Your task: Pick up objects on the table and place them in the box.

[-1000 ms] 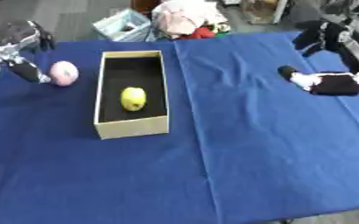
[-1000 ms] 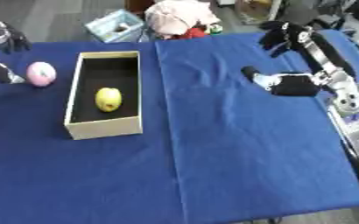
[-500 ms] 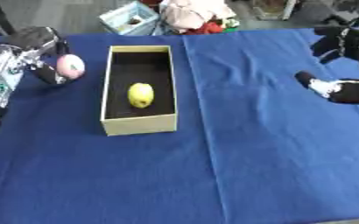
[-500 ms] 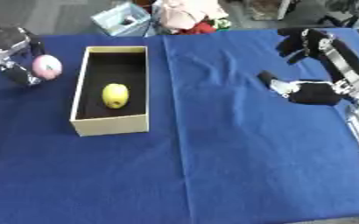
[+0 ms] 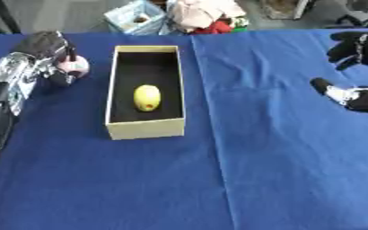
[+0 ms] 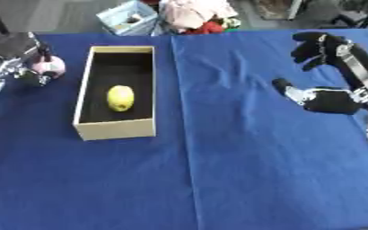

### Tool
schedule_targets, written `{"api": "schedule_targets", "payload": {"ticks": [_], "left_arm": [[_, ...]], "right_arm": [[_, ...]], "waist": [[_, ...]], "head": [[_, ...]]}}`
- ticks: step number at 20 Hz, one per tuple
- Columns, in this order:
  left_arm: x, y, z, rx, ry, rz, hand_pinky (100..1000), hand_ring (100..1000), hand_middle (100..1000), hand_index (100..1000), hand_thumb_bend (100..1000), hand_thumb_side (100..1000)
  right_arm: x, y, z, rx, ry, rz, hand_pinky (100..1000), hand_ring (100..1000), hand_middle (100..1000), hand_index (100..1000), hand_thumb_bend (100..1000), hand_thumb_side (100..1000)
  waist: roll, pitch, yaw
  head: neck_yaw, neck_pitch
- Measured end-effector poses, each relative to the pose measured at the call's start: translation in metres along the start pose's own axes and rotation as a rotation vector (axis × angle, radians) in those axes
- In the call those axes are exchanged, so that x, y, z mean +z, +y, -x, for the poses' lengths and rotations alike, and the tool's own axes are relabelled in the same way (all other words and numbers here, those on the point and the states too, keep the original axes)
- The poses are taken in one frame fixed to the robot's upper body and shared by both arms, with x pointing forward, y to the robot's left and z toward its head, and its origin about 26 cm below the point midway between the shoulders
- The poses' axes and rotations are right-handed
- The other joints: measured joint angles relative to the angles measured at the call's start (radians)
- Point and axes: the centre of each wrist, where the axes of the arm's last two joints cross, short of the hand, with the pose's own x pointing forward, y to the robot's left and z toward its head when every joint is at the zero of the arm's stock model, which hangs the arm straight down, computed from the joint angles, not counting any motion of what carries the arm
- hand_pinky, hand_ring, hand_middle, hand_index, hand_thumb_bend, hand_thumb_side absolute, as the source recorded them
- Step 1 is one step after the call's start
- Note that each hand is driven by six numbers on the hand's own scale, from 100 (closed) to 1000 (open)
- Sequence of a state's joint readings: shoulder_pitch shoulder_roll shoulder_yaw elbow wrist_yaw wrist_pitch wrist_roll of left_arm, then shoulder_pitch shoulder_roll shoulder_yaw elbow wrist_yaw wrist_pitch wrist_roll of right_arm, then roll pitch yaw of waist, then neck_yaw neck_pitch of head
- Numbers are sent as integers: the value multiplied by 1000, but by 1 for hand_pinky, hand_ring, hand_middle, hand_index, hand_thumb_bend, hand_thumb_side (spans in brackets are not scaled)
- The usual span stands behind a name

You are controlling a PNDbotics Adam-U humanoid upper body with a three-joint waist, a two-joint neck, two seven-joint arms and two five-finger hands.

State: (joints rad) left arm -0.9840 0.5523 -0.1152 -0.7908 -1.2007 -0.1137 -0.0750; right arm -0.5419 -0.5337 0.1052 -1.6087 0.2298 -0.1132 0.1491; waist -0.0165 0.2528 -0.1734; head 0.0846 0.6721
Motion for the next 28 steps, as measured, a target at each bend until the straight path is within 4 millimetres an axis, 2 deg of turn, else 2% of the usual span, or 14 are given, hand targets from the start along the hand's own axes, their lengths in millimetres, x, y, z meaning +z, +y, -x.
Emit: {"api": "schedule_targets", "payload": {"ticks": [4, 7, 11, 15, 22, 28], "left_arm": [[-1, 9, -3, 25, -17, -51, 502, 335, 311, 467, 289, 100], [-2, 28, -12, 52, -62, -112, 505, 338, 315, 470, 295, 100], [-4, 56, -30, 71, -154, -180, 510, 344, 320, 475, 293, 100], [-3, 69, -59, 72, -282, -197, 516, 354, 330, 484, 290, 100], [-3, 63, -98, 54, -431, -128, 520, 364, 339, 494, 301, 100], [-4, 46, -112, 44, -492, -45, 529, 383, 359, 512, 354, 100]], "right_arm": [[1, 1, 1, -2, 4, 0, 622, 693, 648, 874, 423, 326], [2, 2, 3, -4, 11, -2, 622, 693, 647, 875, 421, 327], [4, 3, 4, -6, 17, -6, 623, 694, 647, 875, 420, 328], [4, 3, 5, -7, 17, -9, 624, 695, 647, 875, 418, 328], [4, 4, 6, -8, 17, -12, 625, 696, 647, 875, 415, 329], [4, 4, 6, -10, 15, -12, 625, 696, 646, 875, 413, 329]], "waist": [[-1, -7, 3], [2, -20, 10], [8, -26, 8], [8, -31, 1], [3, -36, -5], [2, -37, -6]], "head": [[-2, 0], [-8, 0], [-10, 0], [-12, 0], [-12, -1], [-13, -2]]}}
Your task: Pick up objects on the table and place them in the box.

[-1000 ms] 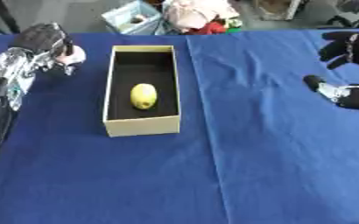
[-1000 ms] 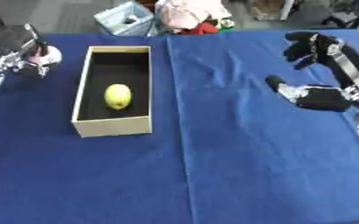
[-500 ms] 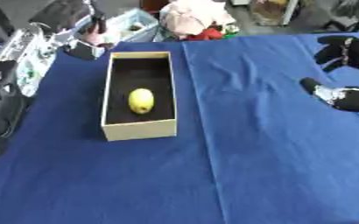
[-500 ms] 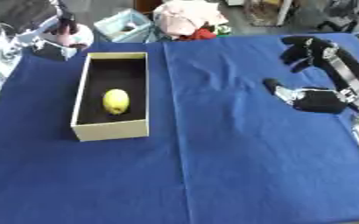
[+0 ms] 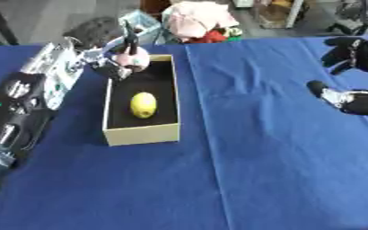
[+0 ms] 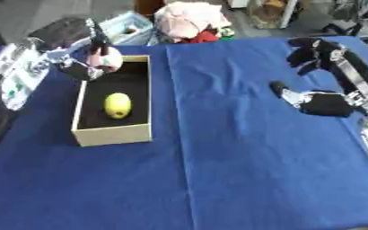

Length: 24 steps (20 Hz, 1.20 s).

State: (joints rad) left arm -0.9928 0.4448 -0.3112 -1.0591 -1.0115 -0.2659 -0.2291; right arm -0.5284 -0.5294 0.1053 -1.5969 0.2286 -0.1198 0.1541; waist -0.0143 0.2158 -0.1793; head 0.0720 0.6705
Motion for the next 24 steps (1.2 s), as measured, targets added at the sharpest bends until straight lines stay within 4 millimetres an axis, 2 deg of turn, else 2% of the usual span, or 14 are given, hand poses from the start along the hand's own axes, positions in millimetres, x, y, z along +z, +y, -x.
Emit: {"api": "schedule_targets", "payload": {"ticks": [5, 7, 9, 10, 11, 12, 14, 16, 19, 24], "left_arm": [[-2, -11, -3, 19, -21, 44, 541, 409, 388, 540, 434, 118], [-2, -12, -4, 21, -24, 52, 551, 436, 422, 574, 585, 194], [-2, -13, -4, 28, -24, 52, 558, 450, 439, 593, 630, 211], [-1, -14, -3, 35, -21, 50, 567, 461, 456, 611, 719, 261], [-1, -14, -3, 42, -20, 43, 567, 461, 457, 613, 728, 267], [0, -12, -3, 50, -18, 33, 571, 466, 466, 625, 833, 333], [2, -6, -2, 64, -15, 0, 576, 468, 472, 634, 903, 378], [8, 3, 1, 80, -10, -47, 579, 465, 471, 634, 925, 400], [22, 22, 6, 108, -2, -140, 577, 456, 463, 630, 906, 388], [70, 47, 16, 214, 30, -315, 567, 439, 446, 616, 875, 358]], "right_arm": [[0, 1, 0, -5, -4, 0, 626, 697, 646, 875, 413, 329], [0, 2, 0, -5, -5, -1, 626, 697, 646, 875, 413, 329], [0, 2, 0, -5, -5, -1, 626, 697, 646, 875, 413, 330], [0, 2, 0, -5, -5, -1, 626, 697, 646, 875, 412, 331], [0, 2, 0, -5, -5, -1, 626, 697, 646, 875, 412, 331], [0, 2, 0, -5, -5, 0, 626, 698, 646, 875, 411, 331], [0, 2, 0, -5, -4, 0, 627, 698, 646, 875, 411, 332], [1, 2, 1, -6, -1, -1, 627, 698, 646, 875, 410, 332], [3, 2, 3, -7, 4, 2, 626, 697, 645, 874, 411, 332], [8, 4, 6, -11, 20, 5, 625, 695, 643, 870, 408, 332]], "waist": [[-4, -1, 3], [-6, -1, 4], [-6, -1, 8], [-6, -1, 8], [-7, -1, 9], [-7, -1, 10], [-9, -3, 16], [-10, -7, 24], [-10, -12, 35], [-11, -21, 70]], "head": [[0, -5], [0, -5], [0, -5], [0, -5], [0, -5], [-1, -5], [-3, -5], [-5, -5], [-9, -5], [-21, -3]]}}
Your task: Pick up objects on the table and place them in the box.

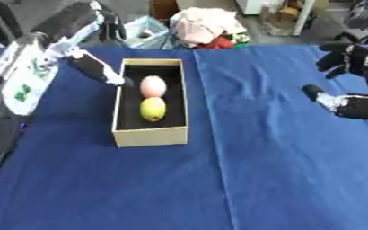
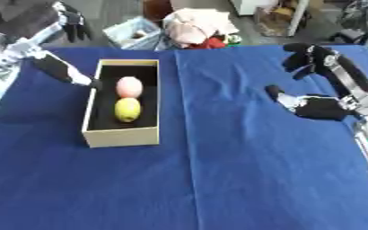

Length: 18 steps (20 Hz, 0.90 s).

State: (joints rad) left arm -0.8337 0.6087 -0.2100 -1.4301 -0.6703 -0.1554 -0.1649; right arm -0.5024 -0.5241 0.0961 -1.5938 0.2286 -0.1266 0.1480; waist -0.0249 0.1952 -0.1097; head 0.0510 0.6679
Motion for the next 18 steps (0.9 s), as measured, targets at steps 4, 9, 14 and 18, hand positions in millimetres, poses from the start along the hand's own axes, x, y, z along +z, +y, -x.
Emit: {"api": "schedule_targets", "payload": {"ticks": [4, 9, 14, 18], "left_arm": [[43, 17, -3, 103, 36, -113, 566, 433, 440, 612, 862, 341], [85, 16, -10, 204, 98, -187, 567, 428, 437, 611, 853, 324], [107, 2, -8, 286, 173, -231, 569, 426, 435, 610, 844, 312], [116, -8, -6, 335, 213, -249, 570, 426, 436, 613, 842, 306]], "right_arm": [[2, 0, 1, -1, 4, 10, 624, 694, 641, 870, 410, 331], [5, 0, 4, -3, 16, 26, 622, 690, 636, 870, 399, 331], [8, 0, 5, -6, 21, 41, 621, 693, 632, 870, 376, 333], [9, -1, 5, -5, 22, 52, 620, 692, 631, 870, 377, 333]], "waist": [[-1, -1, 25], [-10, -1, 48], [-17, -3, 63], [-21, -4, 69]], "head": [[-7, 5], [-15, 11], [-13, 27], [-10, 48]]}}
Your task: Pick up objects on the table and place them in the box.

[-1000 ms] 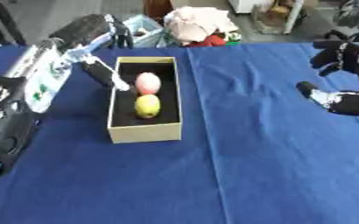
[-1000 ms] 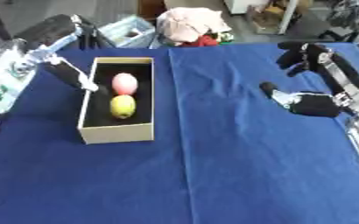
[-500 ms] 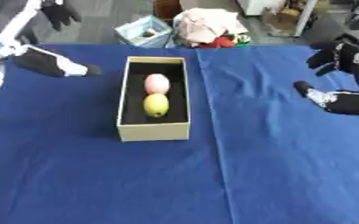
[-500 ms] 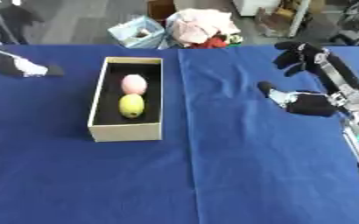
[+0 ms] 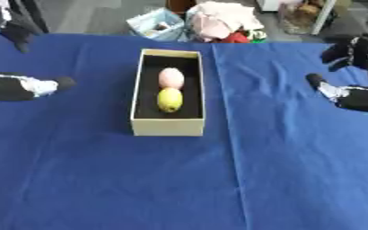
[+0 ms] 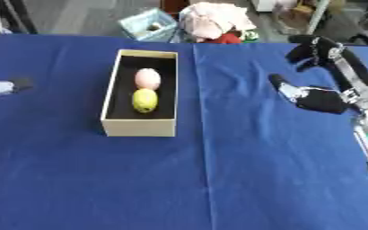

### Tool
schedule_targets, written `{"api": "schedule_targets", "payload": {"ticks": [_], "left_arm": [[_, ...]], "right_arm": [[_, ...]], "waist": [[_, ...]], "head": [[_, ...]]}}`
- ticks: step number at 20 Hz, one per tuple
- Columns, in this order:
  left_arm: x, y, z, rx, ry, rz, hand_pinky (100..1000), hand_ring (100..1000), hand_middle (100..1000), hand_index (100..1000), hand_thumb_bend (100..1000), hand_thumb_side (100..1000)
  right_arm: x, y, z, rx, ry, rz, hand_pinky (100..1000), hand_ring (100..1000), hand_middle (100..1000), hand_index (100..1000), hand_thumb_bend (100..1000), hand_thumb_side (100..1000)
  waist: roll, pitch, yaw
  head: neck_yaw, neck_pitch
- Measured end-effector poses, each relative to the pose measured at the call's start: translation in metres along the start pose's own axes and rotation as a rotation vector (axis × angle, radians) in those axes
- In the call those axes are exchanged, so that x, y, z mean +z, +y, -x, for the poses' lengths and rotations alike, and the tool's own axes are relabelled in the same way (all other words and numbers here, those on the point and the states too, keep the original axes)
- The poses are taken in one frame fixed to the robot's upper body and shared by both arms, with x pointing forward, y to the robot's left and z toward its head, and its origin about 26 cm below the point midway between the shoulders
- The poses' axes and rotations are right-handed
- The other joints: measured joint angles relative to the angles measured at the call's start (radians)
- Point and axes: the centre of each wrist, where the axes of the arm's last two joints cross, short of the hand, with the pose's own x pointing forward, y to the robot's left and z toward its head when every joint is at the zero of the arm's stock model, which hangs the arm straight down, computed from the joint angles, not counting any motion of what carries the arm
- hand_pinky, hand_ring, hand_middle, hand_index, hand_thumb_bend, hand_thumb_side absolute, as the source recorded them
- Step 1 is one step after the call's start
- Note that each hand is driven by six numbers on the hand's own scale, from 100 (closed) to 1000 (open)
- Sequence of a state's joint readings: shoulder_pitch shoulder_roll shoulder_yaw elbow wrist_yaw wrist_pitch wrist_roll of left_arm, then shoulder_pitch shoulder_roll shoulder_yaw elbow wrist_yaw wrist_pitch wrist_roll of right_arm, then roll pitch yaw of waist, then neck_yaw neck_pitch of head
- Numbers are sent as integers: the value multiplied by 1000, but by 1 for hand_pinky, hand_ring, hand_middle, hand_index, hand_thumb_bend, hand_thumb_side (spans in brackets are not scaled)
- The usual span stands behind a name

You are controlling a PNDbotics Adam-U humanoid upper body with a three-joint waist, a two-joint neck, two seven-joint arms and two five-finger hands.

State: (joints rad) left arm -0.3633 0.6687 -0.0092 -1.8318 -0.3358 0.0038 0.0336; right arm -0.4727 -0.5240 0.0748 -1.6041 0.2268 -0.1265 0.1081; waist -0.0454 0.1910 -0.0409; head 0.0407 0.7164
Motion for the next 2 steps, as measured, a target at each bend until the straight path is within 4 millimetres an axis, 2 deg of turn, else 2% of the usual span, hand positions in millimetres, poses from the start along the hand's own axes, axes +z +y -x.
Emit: {"api": "schedule_targets", "payload": {"ticks": [2], "left_arm": [[4, -3, 3, 15, 15, -3, 569, 424, 434, 612, 832, 301]], "right_arm": [[1, 0, 1, -1, 4, 1, 620, 692, 630, 870, 379, 333]], "waist": [[0, 0, 0]], "head": [[0, 10]]}}
